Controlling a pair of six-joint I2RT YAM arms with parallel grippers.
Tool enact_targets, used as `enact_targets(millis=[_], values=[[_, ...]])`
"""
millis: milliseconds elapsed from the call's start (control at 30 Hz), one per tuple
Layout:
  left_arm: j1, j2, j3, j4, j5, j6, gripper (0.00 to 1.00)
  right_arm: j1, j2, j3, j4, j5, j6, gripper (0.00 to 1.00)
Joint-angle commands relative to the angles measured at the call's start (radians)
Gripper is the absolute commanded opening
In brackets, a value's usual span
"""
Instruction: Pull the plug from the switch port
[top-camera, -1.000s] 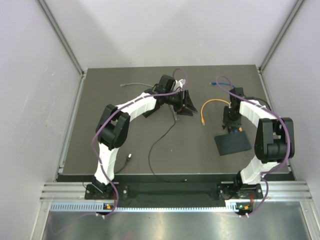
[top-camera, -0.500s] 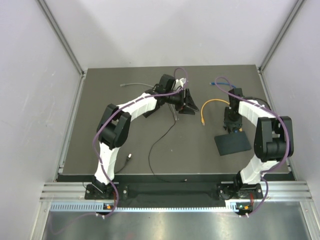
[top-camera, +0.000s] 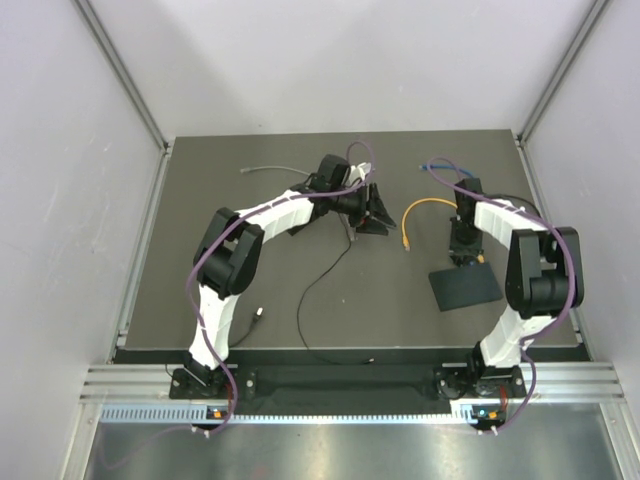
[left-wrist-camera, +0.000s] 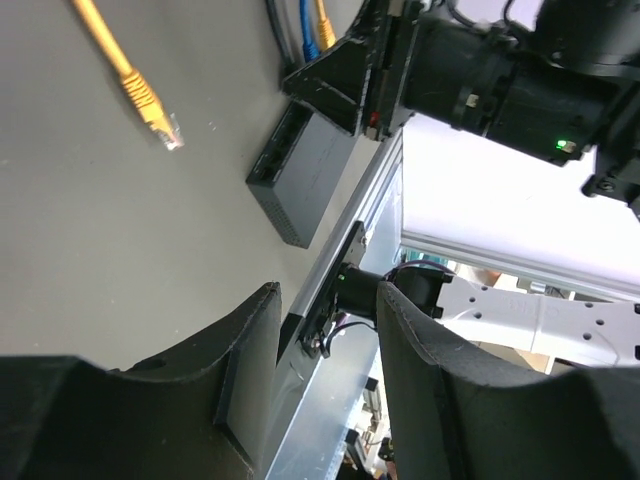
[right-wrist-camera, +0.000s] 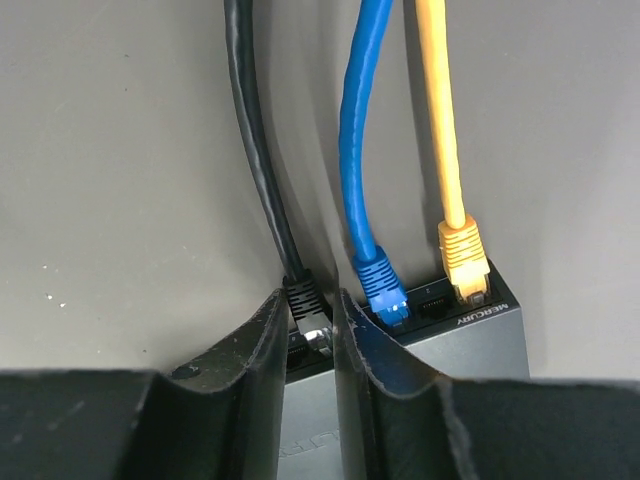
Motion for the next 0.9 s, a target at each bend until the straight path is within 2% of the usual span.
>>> enact_targets(millis=[0,233,400,667,800,867], values=[[0.002,-0.026,-0.026,0.084,0.021,-0.011,0.48,0.041,0.015,0.043,0.003,-0.042,0.061,0.21],[0.002,-0.020,-0.055,0.166,0.024,-0.063,0.48,0.117,0.022,0.099,-0.034,-0.052,0.170,0.18],[-0.003,0.005,-0.053,0.219,0.034,-0.109,0.48,0.147,0.038,0.137,-0.045,-0.085,0.198,0.19],[-0.018,0.074,-0.047,0.428,0.054,-0.304,0.48,0.163,-0.003,0.186,-0.102,-0.053,0.147,0.46],[-0.021,0.083,-0.030,0.439,0.045,-0.301,0.44,0.161,-0.024,0.211,-0.132,-0.058,0.124,0.47],[-0.005,0.043,-0.076,0.421,-0.025,-0.272,0.43,0.169,-0.026,0.218,-0.135,-0.105,0.118,0.46]])
